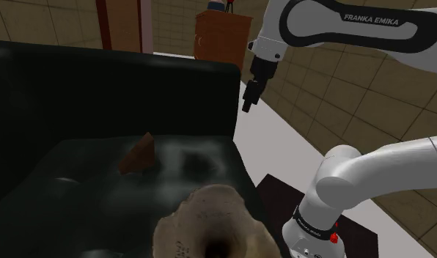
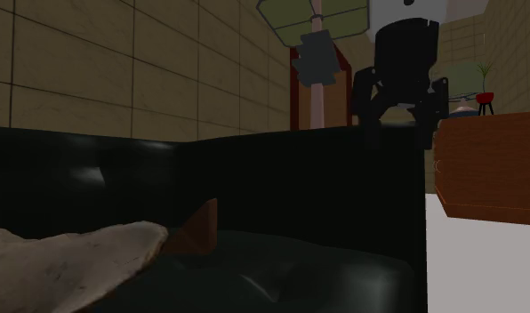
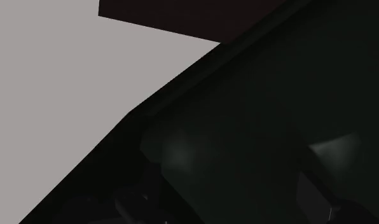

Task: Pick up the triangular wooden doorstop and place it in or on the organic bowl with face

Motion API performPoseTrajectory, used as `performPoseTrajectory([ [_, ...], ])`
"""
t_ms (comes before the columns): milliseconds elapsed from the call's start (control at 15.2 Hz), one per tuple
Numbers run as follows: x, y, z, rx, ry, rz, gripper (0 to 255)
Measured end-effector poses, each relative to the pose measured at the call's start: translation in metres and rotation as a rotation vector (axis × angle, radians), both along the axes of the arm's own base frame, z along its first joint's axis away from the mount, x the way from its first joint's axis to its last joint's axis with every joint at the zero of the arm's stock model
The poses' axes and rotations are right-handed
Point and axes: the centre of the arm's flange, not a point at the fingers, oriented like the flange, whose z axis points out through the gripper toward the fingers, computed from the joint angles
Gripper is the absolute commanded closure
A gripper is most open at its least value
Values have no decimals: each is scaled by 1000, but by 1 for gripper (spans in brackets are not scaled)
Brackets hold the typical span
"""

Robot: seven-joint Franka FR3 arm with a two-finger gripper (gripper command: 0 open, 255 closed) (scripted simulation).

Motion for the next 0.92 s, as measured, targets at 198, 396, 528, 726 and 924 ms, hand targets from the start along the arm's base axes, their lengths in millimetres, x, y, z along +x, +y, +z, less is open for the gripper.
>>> performPoseTrajectory([
  [198,14,3,-3,0,2,51,0],
  [396,45,25,-7,0,7,171,0],
  [528,69,39,-12,0,10,257,0],
  [726,98,63,-16,0,15,386,0],
  [924,123,91,-22,-1,20,516,0],
])
